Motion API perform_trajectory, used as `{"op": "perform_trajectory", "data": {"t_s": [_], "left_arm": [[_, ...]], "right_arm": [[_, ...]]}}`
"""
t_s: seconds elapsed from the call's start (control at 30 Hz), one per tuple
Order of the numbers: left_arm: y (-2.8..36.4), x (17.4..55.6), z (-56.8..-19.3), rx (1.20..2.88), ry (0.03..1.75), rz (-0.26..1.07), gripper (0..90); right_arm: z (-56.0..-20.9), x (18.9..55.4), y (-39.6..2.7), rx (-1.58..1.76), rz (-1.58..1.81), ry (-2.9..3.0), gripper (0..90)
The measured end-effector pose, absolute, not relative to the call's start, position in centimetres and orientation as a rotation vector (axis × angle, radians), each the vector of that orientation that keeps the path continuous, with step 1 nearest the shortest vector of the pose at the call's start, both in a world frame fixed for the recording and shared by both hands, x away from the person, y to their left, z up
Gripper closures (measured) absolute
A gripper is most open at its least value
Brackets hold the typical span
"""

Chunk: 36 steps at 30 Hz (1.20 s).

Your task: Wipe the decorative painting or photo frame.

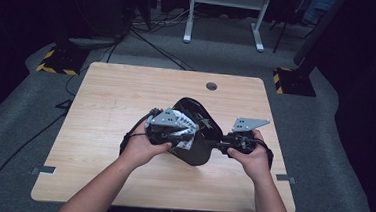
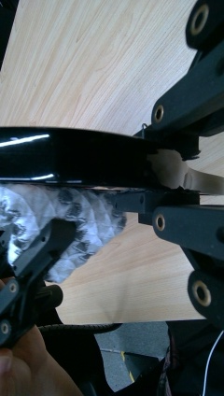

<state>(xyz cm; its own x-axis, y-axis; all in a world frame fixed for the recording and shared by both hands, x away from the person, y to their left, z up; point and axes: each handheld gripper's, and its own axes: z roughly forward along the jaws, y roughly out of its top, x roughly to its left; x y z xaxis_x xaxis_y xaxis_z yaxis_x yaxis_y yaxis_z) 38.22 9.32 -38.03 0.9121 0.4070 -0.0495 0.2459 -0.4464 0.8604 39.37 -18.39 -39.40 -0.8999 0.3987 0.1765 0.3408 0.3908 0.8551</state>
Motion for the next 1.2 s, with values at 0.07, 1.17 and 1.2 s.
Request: {"op": "perform_trajectory", "data": {"t_s": [0.07, 1.17, 1.2], "left_arm": [[9.5, 38.3, -38.1, 2.052, 0.467, 0.197, 77.1], [14.8, 40.3, -39.4, 2.024, 0.646, 0.256, 76.9], [14.6, 40.3, -39.3, 2.034, 0.631, 0.264, 77.0]], "right_arm": [[-39.4, 39.4, -18.4, 0.685, 1.564, 2.573, 78.6], [-39.5, 39.7, -19.4, 0.703, 1.581, 2.576, 78.6], [-39.5, 39.7, -19.4, 0.702, 1.58, 2.576, 78.6]]}}
